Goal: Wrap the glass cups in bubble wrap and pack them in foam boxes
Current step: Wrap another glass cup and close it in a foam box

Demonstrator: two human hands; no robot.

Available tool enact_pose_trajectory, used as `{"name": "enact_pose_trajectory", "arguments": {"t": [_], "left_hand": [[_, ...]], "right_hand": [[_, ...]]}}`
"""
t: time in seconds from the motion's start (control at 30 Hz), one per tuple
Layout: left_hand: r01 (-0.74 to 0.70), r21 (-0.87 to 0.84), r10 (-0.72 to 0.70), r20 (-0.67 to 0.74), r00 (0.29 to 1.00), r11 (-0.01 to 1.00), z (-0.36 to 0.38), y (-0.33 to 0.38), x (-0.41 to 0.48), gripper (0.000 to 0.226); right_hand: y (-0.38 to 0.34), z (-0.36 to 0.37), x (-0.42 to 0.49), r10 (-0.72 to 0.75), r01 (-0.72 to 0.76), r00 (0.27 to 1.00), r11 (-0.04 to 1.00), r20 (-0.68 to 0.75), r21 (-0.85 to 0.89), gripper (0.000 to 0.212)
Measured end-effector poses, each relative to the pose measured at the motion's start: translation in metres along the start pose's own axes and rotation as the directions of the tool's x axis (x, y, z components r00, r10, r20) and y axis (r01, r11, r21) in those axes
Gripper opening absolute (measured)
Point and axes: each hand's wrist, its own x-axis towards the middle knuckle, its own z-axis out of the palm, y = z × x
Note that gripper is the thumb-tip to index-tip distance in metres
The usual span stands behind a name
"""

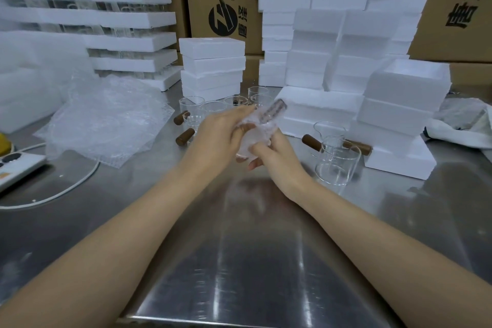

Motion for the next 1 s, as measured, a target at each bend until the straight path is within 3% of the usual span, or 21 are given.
{"name": "enact_pose_trajectory", "arguments": {"t": [0.13, 0.3, 0.43, 0.5, 0.63, 0.73, 0.87, 1.0], "left_hand": [[0.100, -0.007, -0.100, -0.076, 0.992, 0.995, 0.001, 0.000, 0.000, 0.037], [0.153, 0.112, -0.137, -0.136, 0.981, 0.982, 0.007, 0.003, -0.004, 0.026], [0.107, 0.176, -0.097, -0.061, 0.993, 0.979, 0.009, 0.007, -0.003, 0.018], [0.101, 0.188, -0.104, 0.003, 0.995, 0.977, 0.012, 0.008, -0.005, 0.025], [0.167, 0.178, -0.186, 0.098, 0.978, 0.970, 0.016, 0.008, -0.009, 0.015], [0.213, 0.155, -0.227, 0.075, 0.971, 0.965, 0.018, 0.007, -0.009, 0.036], [0.290, 0.160, -0.299, 0.031, 0.954, 0.943, 0.019, 0.003, -0.009, 0.016], [0.261, 0.137, -0.269, 0.044, 0.962, 0.956, 0.019, 0.002, -0.010, 0.020]], "right_hand": [[0.002, 0.002, -0.003, -0.041, 0.042, 0.999, 0.999, 0.013, -0.019, 0.025], [0.006, 0.001, -0.004, -0.128, 0.121, 0.992, 0.913, 0.007, -0.389, 0.035], [0.003, 0.000, -0.003, -0.146, 0.107, 0.987, 0.902, -0.061, -0.417, 0.019], [0.003, -0.005, 0.000, -0.110, 0.052, 0.989, 0.888, -0.101, -0.457, 0.021], [0.003, -0.008, 0.001, -0.117, 0.033, 0.989, 0.764, -0.087, -0.645, 0.024], [0.003, -0.008, 0.000, -0.201, 0.107, 0.979, 0.640, -0.031, -0.761, 0.021], [0.006, -0.005, 0.000, -0.249, 0.221, 0.965, 0.596, 0.084, -0.772, 0.020], [0.007, -0.005, 0.002, -0.228, 0.160, 0.974, 0.684, 0.000, -0.712, 0.015]]}}
